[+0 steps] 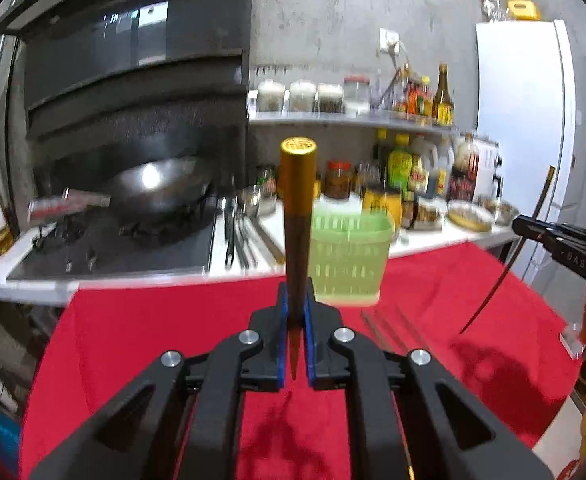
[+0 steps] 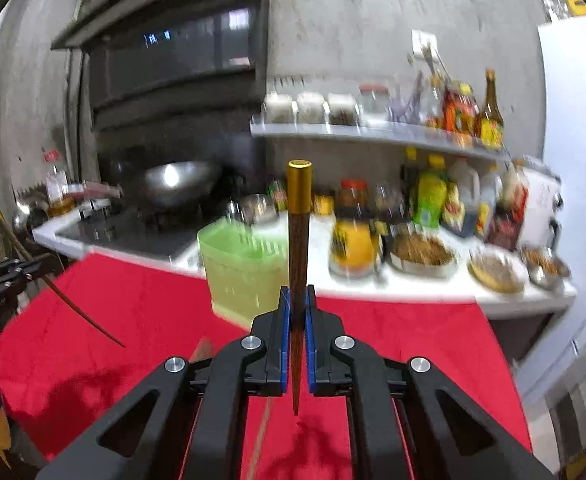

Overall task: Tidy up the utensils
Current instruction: 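Lift the chopstick upright with the right tool over the green holder, then lower the chopstick into the green holder and open the right tool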

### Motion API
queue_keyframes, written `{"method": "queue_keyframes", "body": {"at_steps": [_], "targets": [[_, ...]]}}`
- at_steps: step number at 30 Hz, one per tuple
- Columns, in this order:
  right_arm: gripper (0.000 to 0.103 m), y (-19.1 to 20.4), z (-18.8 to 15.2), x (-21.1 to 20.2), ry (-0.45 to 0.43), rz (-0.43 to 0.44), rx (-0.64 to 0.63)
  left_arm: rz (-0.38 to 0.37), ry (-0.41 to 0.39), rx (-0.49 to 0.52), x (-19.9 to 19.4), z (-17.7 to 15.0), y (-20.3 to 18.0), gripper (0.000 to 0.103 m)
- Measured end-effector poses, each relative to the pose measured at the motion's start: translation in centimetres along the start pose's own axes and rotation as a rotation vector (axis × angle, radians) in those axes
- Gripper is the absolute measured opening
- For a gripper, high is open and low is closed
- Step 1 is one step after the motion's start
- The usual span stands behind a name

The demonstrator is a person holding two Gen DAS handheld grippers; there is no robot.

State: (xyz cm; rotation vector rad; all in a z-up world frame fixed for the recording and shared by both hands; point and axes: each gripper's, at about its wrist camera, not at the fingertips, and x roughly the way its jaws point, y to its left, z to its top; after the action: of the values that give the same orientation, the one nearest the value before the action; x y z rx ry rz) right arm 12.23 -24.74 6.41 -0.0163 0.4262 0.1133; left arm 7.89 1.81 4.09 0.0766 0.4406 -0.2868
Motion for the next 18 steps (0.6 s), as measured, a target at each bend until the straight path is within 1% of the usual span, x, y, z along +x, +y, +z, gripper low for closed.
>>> {"method": "queue_keyframes", "body": {"at_steps": [1,2,3,4,5,7,9,11,13,14,16,18], "targets": [[0.006,0.1,1.2,0.2,-0.031,0.010,-0.003,-0.002,-0.023,0.006,0.2,1.2,-0.1,0.006],[0.007,0.5,2.9,0.4,-0.078,0.020,-0.012,-0.008,-0.055,0.010,0.5,2.8,-0.3,0.006],[0.007,0.7,3.8,0.5,-0.105,0.022,-0.018,-0.019,-0.091,0.019,0.9,4.8,-0.4,0.006],[0.007,1.2,5.7,0.8,-0.161,0.028,-0.030,-0.024,-0.124,0.022,1.2,6.3,-0.7,0.006],[0.007,1.3,6.8,1.1,-0.194,0.027,-0.034,-0.024,-0.148,0.026,1.6,7.6,-0.8,0.006],[0.007,1.6,8.6,2.3,-0.245,0.032,-0.038,-0.039,-0.176,0.029,3.3,10.0,-1.2,0.006],[0.007,1.4,9.6,4.1,-0.271,0.060,-0.019,-0.049,-0.180,0.022,5.4,11.2,-1.4,0.006],[0.007,1.2,9.5,6.0,-0.260,0.067,-0.005,-0.067,-0.157,0.022,8.3,11.6,-1.7,0.006],[0.007,1.1,8.9,8.2,-0.219,0.076,0.003,-0.069,-0.131,0.030,10.8,11.2,-1.8,0.006],[0.007,1.1,8.4,9.2,-0.195,0.075,0.003,-0.061,-0.110,0.032,12.3,10.7,-1.9,0.006],[0.007,1.1,7.4,11.2,-0.146,0.075,0.001,-0.073,-0.054,0.024,15.1,9.7,-1.8,0.006],[0.007,1.1,6.1,13.0,-0.092,0.074,0.001,-0.078,-0.019,0.022,16.7,8.9,-1.7,0.006]]}}
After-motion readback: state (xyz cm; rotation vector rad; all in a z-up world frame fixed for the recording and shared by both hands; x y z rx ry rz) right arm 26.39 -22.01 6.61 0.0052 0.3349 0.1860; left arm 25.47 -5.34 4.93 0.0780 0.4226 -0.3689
